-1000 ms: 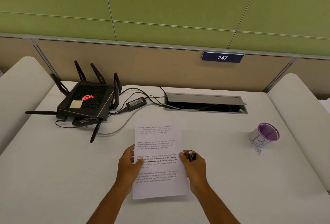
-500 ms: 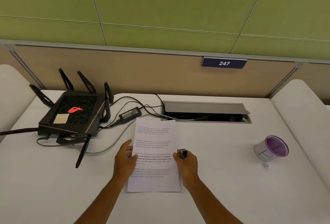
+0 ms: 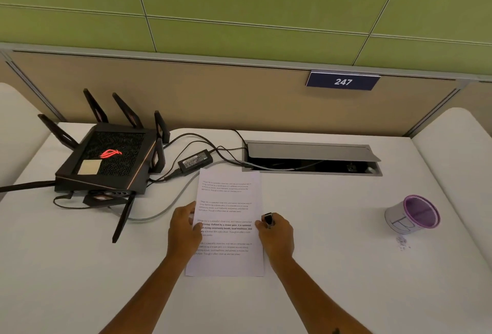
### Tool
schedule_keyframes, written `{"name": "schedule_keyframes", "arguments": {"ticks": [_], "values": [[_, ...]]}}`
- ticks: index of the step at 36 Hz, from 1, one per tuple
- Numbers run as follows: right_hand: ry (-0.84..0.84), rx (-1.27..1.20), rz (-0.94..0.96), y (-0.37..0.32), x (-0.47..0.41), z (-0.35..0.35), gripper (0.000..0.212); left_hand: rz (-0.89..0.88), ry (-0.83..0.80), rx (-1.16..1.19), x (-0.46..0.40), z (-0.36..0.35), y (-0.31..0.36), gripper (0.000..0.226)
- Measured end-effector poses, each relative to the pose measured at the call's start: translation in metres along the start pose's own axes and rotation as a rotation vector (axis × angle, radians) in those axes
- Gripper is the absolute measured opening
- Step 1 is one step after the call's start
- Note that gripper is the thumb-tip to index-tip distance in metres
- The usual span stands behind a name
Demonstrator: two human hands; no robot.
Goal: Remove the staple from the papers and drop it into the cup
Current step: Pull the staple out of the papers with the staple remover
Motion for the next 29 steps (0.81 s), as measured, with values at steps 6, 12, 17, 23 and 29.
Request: {"name": "schedule_keyframes", "arguments": {"ticks": [6, 12, 17, 23, 29], "values": [[0.014, 0.045, 0.013, 0.001, 0.003, -0.002, 0.013, -0.003, 0.0, -0.049, 0.003, 0.002, -0.001, 0.062], [-0.006, -0.015, 0.013, 0.0, 0.005, 0.002, 0.015, -0.005, -0.006, -0.048, 0.006, 0.005, 0.003, 0.06], [-0.068, -0.144, 0.013, 0.002, 0.006, 0.015, 0.018, -0.038, 0.009, -0.116, 0.021, 0.006, 0.008, 0.061], [-0.176, -0.161, 0.041, 0.004, -0.008, 0.042, 0.029, -0.12, 0.027, -0.206, 0.052, -0.003, 0.009, 0.066], [-0.124, 0.049, 0.154, 0.007, -0.036, 0.077, 0.031, -0.212, 0.036, -0.247, 0.082, -0.015, 0.007, 0.069]]}}
Point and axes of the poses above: each hand's wrist, its own x-axis away from the middle knuckle, its own z-axis out of the back of the hand, y = z × x, the point moved 2 cm from there along -x, towards the middle knuckle, and after that the axes turned 4 degrees about -z, right-handed, at the moved point
